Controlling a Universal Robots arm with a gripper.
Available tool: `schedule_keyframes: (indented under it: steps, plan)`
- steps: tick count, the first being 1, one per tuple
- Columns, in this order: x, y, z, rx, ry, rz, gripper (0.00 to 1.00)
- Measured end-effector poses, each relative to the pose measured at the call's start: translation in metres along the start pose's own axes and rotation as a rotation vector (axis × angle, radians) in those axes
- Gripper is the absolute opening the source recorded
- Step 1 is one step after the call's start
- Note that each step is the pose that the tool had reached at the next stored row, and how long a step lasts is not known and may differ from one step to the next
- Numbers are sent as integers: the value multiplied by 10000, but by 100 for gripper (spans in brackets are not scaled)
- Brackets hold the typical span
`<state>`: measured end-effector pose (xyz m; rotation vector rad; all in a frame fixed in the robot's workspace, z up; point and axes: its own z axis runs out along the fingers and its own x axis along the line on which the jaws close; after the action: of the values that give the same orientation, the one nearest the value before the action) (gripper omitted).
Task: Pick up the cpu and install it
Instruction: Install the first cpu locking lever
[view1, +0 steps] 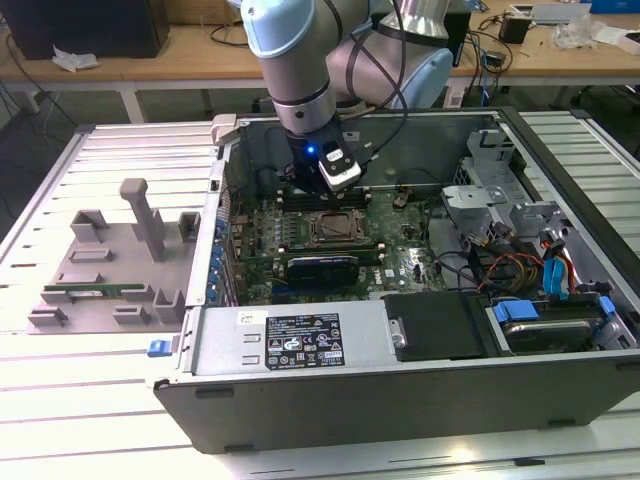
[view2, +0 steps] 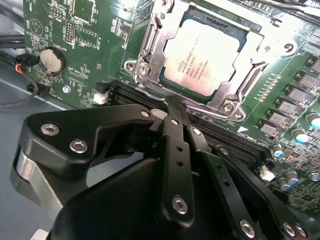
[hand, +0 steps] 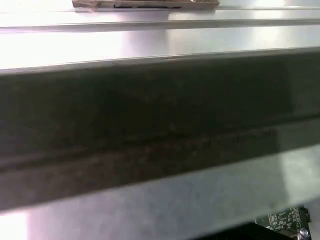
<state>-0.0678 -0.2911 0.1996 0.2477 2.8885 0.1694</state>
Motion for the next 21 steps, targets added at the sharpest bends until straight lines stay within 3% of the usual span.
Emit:
schedule_keyframes:
  steps: [8,15,21]
  plan:
    - [6,-4,30,125,-71,312,11]
    - [6,-4,30,127,-74,322,11]
    - [-11,6,-43,127,-74,322,11]
